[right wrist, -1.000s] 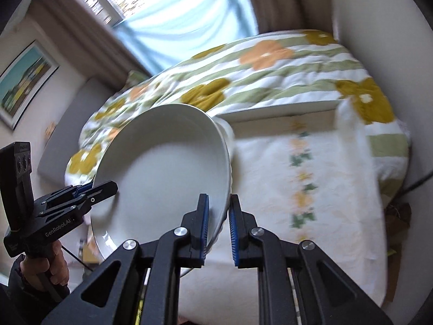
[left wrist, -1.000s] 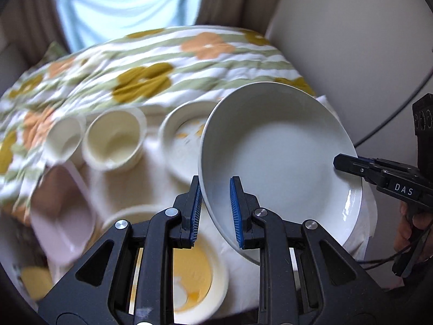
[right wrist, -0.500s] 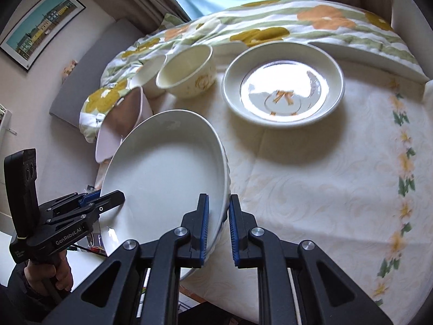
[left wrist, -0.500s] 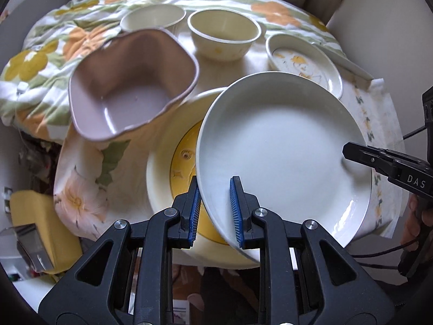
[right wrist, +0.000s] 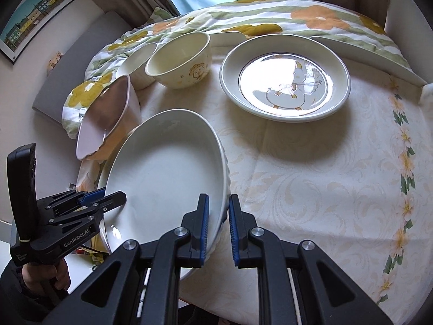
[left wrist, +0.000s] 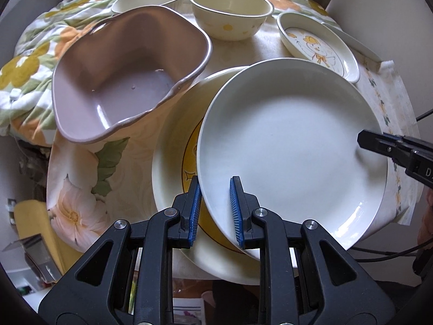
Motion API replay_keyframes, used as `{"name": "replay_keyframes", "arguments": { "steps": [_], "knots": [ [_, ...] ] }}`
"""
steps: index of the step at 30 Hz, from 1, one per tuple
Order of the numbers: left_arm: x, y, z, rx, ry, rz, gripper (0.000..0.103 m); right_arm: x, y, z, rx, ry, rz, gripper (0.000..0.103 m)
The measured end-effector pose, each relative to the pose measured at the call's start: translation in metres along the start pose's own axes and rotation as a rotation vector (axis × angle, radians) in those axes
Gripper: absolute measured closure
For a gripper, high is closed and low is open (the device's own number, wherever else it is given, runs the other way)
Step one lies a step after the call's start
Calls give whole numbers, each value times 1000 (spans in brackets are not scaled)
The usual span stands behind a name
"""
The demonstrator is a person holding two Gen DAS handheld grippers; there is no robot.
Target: Organize plates and bowls
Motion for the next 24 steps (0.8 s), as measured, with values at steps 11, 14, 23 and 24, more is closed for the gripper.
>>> {"name": "replay_keyframes", "arguments": {
  "steps": [11, 14, 23, 24],
  "knots": [
    [3, -5, 3, 2, -67, 60, 85, -3, -1, 5, -2, 49, -60, 90],
    [5, -8, 2, 0, -102, 76, 85, -6, 0, 7, -1, 80, -94, 90],
    [1, -8, -6, 4, -144, 88, 85, -9, 2, 15, -8, 153, -175, 90],
    [2, -8, -7, 3, -151, 92, 85, -9, 3, 15, -8, 160, -184, 90]
  ]
}}
Point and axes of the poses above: each gripper's, at about its wrist camera, not at the fingertips, and z roughly the way its jaws point, x to its right, y to its underside, the point moved 9 cm from there along z, roughly the way its jaws point, and after that the axes turned 10 degrees about z, right-handed, at the moved point
